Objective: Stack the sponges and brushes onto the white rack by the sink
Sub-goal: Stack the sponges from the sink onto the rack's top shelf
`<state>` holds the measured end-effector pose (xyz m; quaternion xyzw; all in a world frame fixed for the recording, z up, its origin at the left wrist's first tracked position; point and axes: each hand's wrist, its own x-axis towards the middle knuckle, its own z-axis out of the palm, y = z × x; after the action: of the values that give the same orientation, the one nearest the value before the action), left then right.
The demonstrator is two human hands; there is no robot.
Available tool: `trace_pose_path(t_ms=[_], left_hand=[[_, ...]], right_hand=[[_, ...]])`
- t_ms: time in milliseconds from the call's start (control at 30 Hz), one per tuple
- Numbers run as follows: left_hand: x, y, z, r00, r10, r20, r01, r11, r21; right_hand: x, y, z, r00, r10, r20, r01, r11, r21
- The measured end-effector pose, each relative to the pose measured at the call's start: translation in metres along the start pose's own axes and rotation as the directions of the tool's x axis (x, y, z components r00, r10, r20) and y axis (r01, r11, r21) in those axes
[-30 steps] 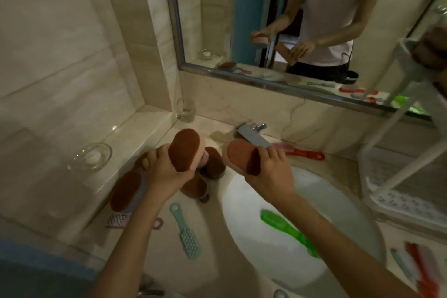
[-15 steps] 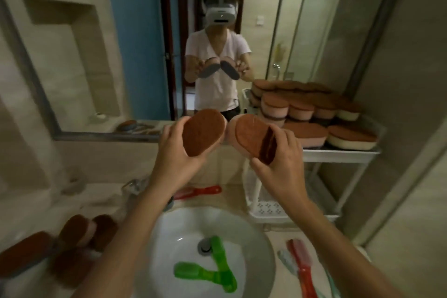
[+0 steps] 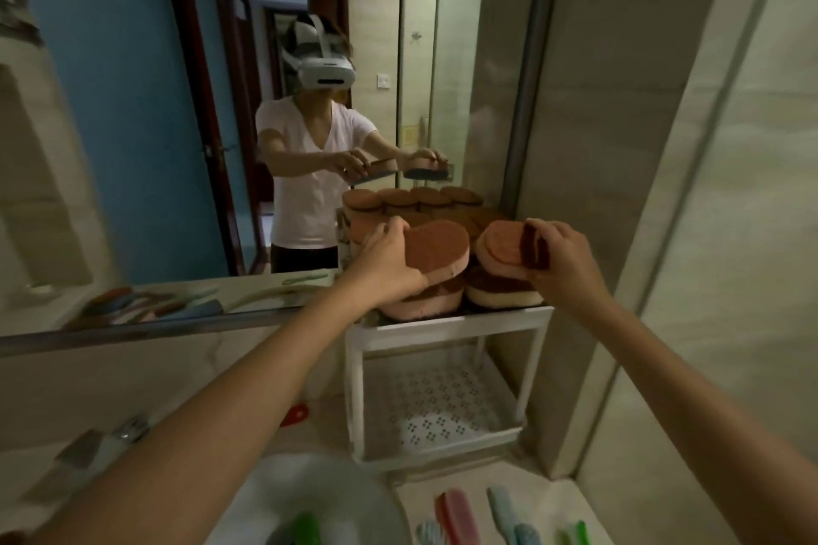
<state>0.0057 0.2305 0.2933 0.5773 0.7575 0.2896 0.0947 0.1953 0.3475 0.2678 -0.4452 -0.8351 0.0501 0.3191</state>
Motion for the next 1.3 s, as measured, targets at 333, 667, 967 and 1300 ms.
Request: trace_pose_path(t_ms=[333, 667, 967, 1300], left_hand=[[0.021, -0.004, 0.017, 0.999, -0.054, -0.007, 0.054, 0.998, 0.042], [0.028, -0.004, 0.015, 0.998, -0.051, -0.03, 0.052, 0.998, 0.031], [0.031, -0.012, 0.024, 0.992, -0.069, 0.108, 0.057, 0.992, 0.112], [0.025, -0.015, 0.027, 0.999, -0.029, 0.037, 0.025, 0.995, 0.098]], right_hand=[[0.017, 0.015, 0.016, 0.986, -0.062, 0.152, 0.06, 0.998, 0.023], [0.027, 0.015, 0.02, 0.947, -0.053, 0.318, 0.079, 0.994, -0.069], [0.022, 0.013, 0.023, 0.927, -0.005, 0.376, 0.072, 0.984, -0.164], [0.018, 0.012, 0.023, 0.937, 0.002, 0.349, 0.01, 0.999, -0.034]])
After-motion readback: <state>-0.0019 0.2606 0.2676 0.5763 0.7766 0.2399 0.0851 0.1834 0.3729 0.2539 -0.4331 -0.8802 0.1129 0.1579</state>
